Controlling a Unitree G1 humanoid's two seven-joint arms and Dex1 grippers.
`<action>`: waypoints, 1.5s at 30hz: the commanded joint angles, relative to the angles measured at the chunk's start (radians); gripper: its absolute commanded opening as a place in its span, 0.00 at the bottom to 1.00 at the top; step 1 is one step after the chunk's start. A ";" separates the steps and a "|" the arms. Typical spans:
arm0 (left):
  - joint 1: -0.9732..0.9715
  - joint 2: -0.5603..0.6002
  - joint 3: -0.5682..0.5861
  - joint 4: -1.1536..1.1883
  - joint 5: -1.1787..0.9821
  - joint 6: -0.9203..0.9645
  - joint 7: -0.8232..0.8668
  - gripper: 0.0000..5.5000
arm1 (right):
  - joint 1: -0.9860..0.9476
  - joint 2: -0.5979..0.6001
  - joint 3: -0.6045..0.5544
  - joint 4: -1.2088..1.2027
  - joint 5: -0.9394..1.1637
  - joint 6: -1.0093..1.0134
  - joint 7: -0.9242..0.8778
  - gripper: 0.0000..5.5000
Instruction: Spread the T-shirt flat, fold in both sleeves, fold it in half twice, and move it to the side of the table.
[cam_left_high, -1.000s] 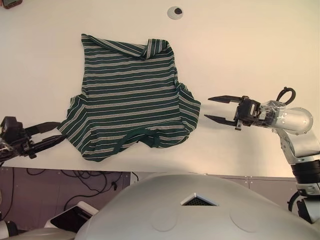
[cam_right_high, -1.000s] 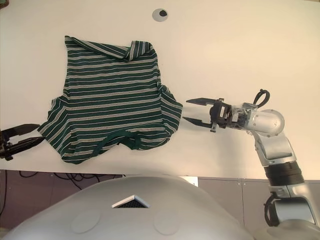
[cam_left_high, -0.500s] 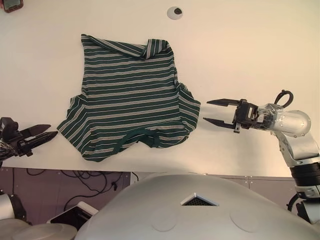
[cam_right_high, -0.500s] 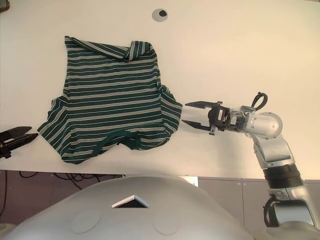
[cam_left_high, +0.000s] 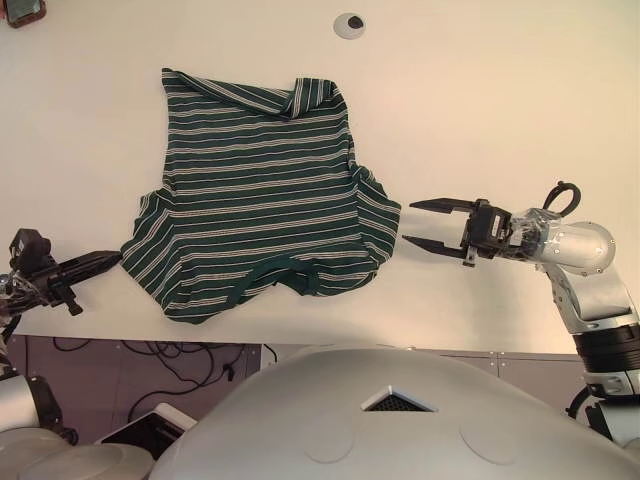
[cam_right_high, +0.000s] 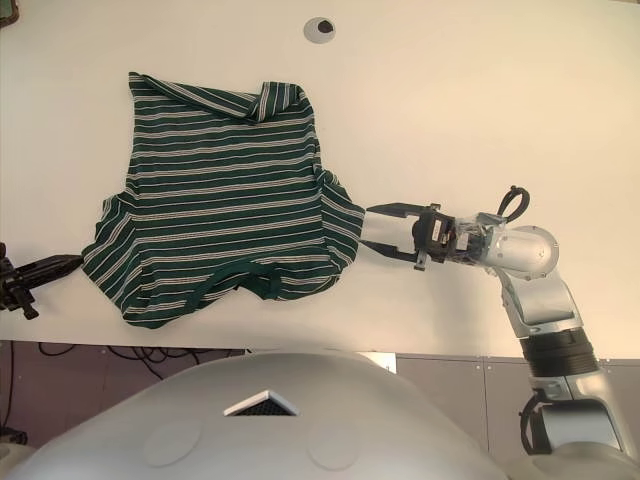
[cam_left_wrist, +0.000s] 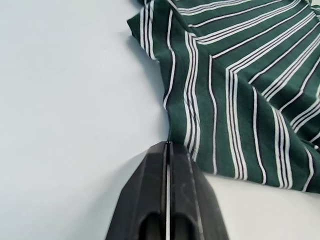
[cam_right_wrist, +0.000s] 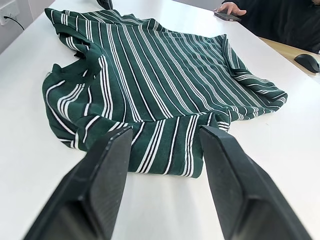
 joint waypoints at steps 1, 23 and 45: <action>0.001 -0.013 -0.011 0.001 0.026 0.007 -0.003 0.00 | -0.013 0.003 -0.008 -0.004 -0.017 0.009 0.001 0.44; 0.110 -0.106 -0.030 -0.746 -0.282 0.323 0.034 0.00 | -0.018 0.020 -0.030 0.021 -0.011 0.008 -0.012 0.44; 0.082 -0.016 0.044 -0.309 -0.049 0.207 0.088 0.51 | -0.004 0.015 -0.032 0.015 -0.011 0.005 -0.018 0.44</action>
